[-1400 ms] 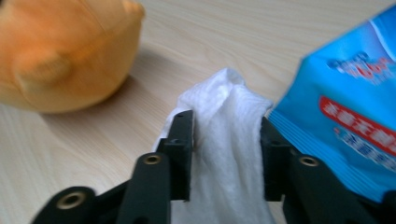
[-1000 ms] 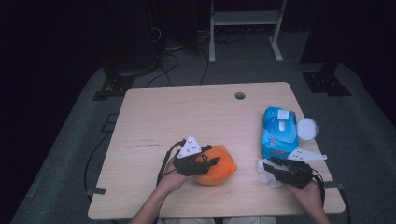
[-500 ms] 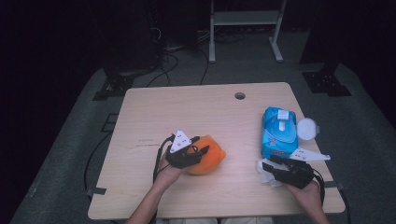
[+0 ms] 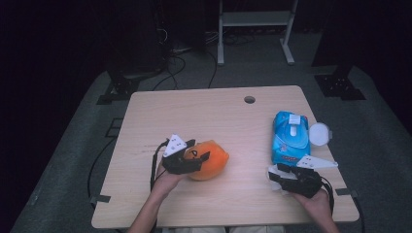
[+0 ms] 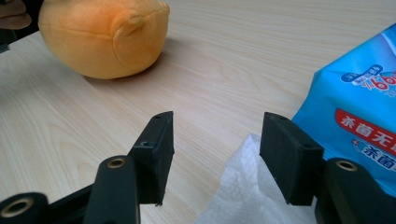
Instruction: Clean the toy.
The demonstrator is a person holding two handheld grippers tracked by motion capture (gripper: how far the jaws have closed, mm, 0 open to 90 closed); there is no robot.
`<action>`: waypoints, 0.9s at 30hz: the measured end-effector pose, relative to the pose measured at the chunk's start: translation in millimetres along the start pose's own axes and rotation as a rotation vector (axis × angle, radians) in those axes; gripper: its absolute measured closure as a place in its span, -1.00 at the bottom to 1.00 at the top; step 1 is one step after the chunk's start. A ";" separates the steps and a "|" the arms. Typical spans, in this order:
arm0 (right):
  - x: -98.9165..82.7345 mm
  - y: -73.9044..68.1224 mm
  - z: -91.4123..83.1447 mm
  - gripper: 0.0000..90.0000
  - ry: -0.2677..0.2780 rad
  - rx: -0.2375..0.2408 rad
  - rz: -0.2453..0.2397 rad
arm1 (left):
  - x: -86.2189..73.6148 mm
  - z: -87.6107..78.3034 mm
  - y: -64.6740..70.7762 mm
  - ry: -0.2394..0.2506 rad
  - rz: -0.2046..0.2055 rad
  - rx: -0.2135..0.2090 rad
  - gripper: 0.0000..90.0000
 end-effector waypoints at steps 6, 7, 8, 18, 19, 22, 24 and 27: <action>2.3 -1.5 -1.1 -0.06 0.005 -0.003 -0.008 | 5.6 -13.1 -14.4 0.029 -0.022 0.030 -0.51; 2.9 -1.4 -1.4 -0.06 0.008 -0.003 -0.005 | 5.9 -14.9 -17.2 0.029 -0.020 0.041 -0.51; 3.2 -1.1 -1.5 -0.07 0.010 -0.003 -0.002 | 5.9 -16.6 -19.3 0.030 -0.026 0.047 -0.52; 3.0 1.3 -2.3 -0.08 0.015 -0.006 0.006 | 3.4 -29.2 -36.1 0.038 -0.048 0.090 -0.55; 3.4 1.6 -3.0 -0.08 0.017 -0.007 0.009 | 2.8 -30.2 -36.2 0.035 -0.045 0.091 -0.55; 5.1 3.3 -4.9 -0.09 0.027 -0.011 0.014 | 0.2 -31.9 -35.9 0.025 -0.043 0.091 -0.56; 6.1 4.8 -6.2 -0.10 0.034 -0.016 0.023 | -2.7 -32.0 -35.8 0.013 -0.045 0.085 -0.56; 8.6 7.9 -8.5 -0.11 0.047 -0.024 0.031 | -4.7 -33.5 -36.3 0.006 -0.051 0.085 -0.58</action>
Point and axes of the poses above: each handheld gripper's, and its own axes: z roughly forward along the jaws, x roughly out of its top, y roughly to its right, the point moved 10 cm from there along z, roughly forward along the jaws, and after that the axes turned 9 degrees about y, right-handed, at the moved point
